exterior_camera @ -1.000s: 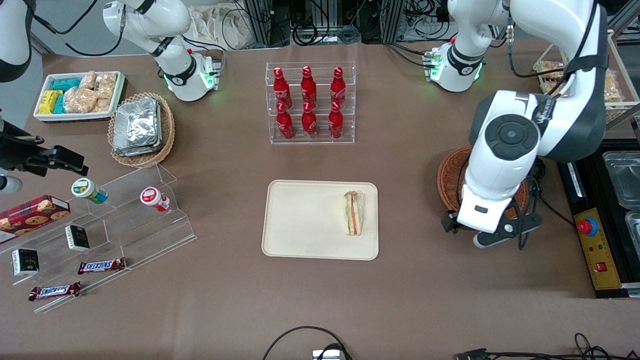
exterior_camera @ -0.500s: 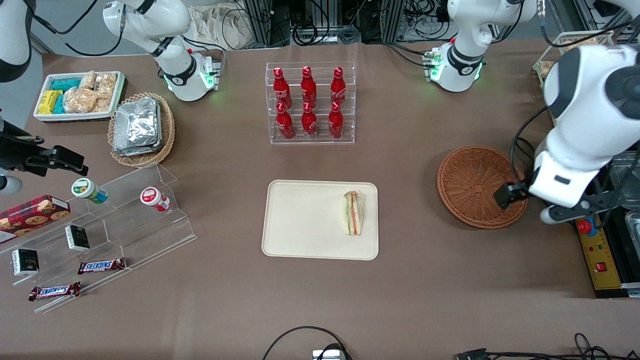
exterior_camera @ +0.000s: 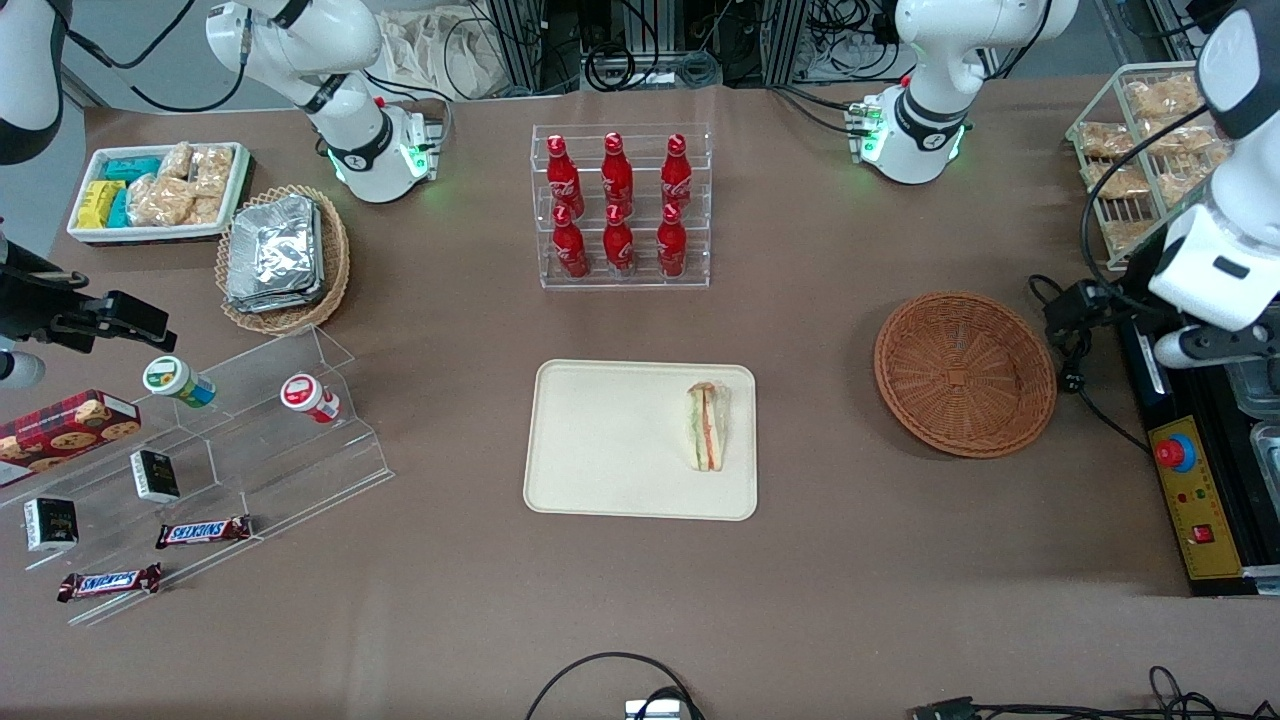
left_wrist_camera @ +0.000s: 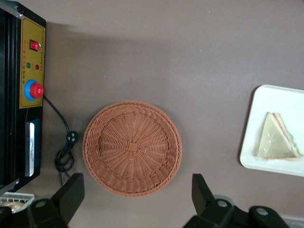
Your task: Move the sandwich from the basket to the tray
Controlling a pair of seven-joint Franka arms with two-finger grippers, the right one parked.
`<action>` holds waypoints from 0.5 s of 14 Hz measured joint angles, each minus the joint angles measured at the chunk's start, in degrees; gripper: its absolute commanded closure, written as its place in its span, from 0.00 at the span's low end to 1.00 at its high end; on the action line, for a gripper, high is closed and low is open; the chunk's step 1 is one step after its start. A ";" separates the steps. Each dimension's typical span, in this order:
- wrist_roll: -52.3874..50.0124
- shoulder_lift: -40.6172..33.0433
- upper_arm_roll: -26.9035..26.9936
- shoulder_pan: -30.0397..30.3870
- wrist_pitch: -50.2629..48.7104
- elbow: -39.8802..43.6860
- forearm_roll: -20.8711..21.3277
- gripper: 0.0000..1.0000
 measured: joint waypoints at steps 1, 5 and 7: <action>0.02 -0.82 -1.48 0.96 -0.66 -0.03 -0.01 0.00; 2.32 -3.51 -3.05 2.34 -2.96 -0.10 -0.38 0.00; 4.36 -4.20 -3.00 3.56 -3.87 -0.11 -1.04 0.00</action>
